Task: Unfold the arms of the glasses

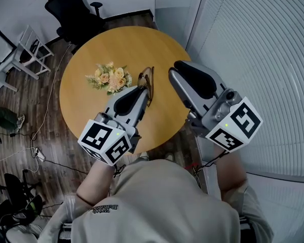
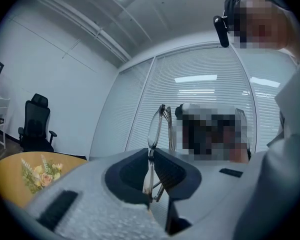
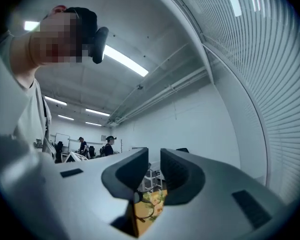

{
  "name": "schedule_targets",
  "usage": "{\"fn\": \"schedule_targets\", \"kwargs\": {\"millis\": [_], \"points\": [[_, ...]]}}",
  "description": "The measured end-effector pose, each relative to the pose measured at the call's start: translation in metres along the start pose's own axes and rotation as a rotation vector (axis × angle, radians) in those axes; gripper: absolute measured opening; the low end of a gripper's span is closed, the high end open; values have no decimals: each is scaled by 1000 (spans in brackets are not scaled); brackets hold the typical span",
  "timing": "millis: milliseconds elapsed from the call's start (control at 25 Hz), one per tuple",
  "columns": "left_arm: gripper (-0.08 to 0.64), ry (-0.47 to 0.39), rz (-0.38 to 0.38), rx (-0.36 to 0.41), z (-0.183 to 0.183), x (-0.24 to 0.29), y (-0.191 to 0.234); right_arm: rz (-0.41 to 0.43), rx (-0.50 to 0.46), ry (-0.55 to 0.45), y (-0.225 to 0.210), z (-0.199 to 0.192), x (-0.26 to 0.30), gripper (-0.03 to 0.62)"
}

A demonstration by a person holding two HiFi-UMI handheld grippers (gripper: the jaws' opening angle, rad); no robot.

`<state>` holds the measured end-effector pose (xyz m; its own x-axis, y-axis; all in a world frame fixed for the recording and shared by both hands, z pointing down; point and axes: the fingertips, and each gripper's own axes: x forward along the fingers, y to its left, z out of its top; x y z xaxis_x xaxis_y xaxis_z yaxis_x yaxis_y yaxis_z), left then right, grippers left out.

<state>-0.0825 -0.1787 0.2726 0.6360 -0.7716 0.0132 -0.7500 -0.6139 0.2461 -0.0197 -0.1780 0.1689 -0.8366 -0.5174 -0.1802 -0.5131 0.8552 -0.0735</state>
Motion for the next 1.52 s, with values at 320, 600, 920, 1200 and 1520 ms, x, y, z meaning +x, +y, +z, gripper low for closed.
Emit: {"fn": "schedule_targets", "kwargs": {"millis": [320,600,920,1200,1520], "points": [[49,29,-33,24,-8,3,-20,100,43,80,9,-14,14,106],[49,39,-46,18,-13,2,-22,111,100,110,7,-30,15,104],[49,48,-31,4,-15,4,-15,123,115,131,4,-34,11,60],[49,41,12,-1,-16,1,10,92,106,151,-5,-47,4,60],[49,17,69,-8,-8,-4,33,50,11,199,-10,-67,-22,61]]}}
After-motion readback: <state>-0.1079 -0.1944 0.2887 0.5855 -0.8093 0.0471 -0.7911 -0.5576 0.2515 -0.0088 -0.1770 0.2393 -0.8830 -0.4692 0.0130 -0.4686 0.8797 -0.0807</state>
